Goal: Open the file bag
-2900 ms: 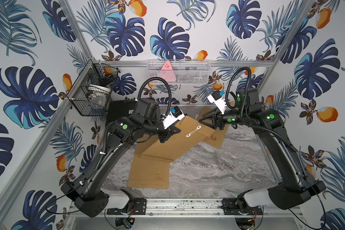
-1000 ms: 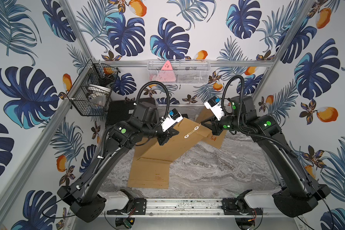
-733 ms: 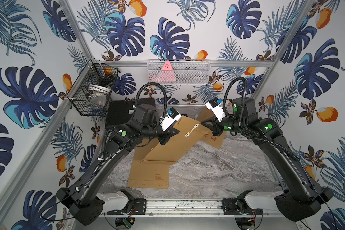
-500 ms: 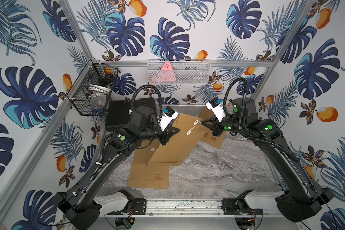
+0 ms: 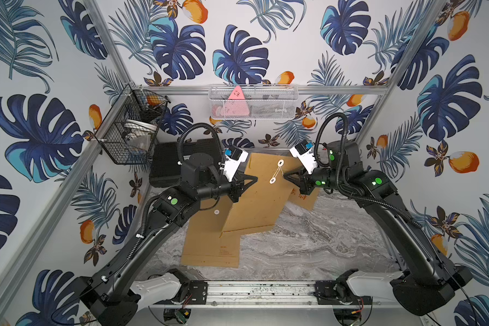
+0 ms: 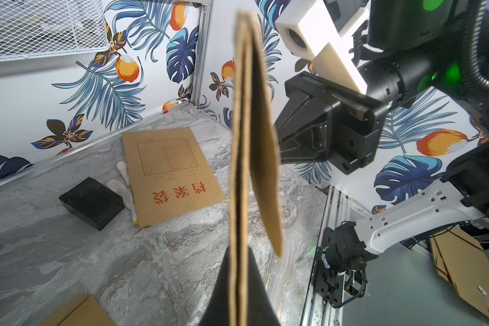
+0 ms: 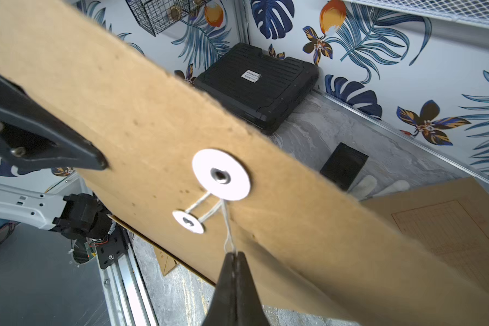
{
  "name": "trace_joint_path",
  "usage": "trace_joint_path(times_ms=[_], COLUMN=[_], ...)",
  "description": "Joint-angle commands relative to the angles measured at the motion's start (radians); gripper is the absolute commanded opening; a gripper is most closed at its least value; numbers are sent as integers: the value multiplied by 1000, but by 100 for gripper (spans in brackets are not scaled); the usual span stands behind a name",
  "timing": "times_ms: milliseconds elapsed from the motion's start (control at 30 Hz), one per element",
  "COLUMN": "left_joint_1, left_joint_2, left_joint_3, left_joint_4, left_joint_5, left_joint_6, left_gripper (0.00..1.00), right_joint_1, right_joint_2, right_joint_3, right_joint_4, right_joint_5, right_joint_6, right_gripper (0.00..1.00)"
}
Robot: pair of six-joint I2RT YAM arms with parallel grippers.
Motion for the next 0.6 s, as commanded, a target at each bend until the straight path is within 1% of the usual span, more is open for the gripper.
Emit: trace_joint_path(times_ms=[0,300,567], left_joint_1=[0,-13,-83], left_joint_2=[1,38,77], left_joint_3=[-2,10,29], left_joint_4=[72,8,-43], left_joint_5=[-33,-175,-284], left_joint_6=[-35,9,64], left_gripper=[0,0,0], right_joint_1=[3,17,21], right_joint_2=[-3,24,26], right_joint_3=[-9,-15,-52], right_joint_4=[57,147,268], right_joint_5=[-62,-117,-123], right_joint_6=[13,98,182], right_gripper=[0,0,0])
